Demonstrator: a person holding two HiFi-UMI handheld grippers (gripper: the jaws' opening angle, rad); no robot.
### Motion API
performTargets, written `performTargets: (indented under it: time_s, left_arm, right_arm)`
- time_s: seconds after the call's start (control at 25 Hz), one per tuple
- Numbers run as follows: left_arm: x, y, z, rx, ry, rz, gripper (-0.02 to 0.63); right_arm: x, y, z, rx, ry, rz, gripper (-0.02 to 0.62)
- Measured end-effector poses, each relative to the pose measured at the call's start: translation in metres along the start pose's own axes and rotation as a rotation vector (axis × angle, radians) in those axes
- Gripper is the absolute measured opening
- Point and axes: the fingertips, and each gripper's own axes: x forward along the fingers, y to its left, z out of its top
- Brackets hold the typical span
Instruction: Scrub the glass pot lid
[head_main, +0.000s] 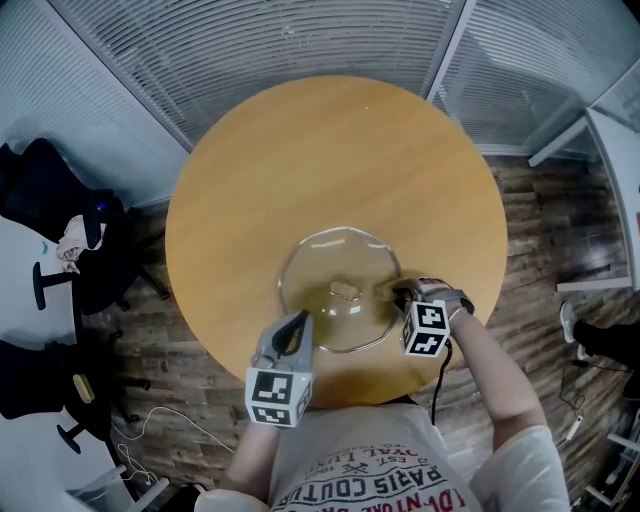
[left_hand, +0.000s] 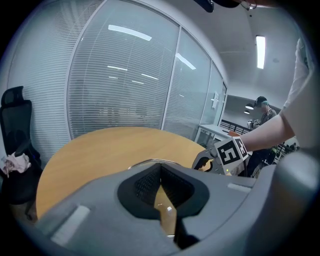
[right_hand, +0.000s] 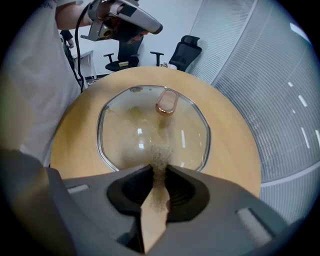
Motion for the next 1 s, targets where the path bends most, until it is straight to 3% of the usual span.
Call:
performTargets:
  time_s: [0.4,1.0]
  left_arm:
    - [-0.009,0.003,-0.006,0.029,0.001,-0.059,0.008]
    - [-0.016,0.025,-0.016,0.033,0.01,-0.11,0.008]
  right_arm:
    - [-0.003,0.028,0.007,0.17,0.079,-0.052,0.077]
    - [-0.006,0.075,0.036,0.474,0.148,-0.036,0.075]
